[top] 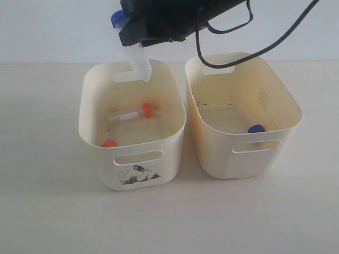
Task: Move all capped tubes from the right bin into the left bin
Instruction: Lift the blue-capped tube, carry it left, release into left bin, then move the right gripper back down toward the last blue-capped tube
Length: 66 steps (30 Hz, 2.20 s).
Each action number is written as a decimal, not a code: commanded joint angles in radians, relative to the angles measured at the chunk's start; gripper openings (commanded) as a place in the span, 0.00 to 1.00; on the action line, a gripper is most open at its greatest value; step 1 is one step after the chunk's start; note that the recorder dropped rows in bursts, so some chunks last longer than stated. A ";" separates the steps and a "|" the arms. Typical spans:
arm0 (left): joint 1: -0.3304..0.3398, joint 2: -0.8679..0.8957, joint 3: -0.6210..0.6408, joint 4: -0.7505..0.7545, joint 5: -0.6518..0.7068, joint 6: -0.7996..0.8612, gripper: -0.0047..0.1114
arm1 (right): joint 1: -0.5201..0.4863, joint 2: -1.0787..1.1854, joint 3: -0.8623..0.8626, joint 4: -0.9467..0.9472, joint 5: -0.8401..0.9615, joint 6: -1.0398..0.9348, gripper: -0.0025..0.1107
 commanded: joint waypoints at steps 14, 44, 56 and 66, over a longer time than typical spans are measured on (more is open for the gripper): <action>0.001 -0.003 -0.003 0.002 -0.007 -0.008 0.08 | -0.001 -0.072 0.000 -0.487 0.048 0.462 0.02; 0.001 -0.003 -0.003 0.002 -0.007 -0.008 0.08 | 0.079 0.078 -0.122 -1.327 0.458 1.034 0.02; 0.001 -0.003 -0.003 0.002 -0.007 -0.008 0.08 | 0.071 0.164 -0.196 -1.346 0.458 1.026 0.02; 0.001 -0.003 -0.003 0.002 -0.007 -0.008 0.08 | 0.071 0.210 -0.139 -1.369 0.458 1.038 0.02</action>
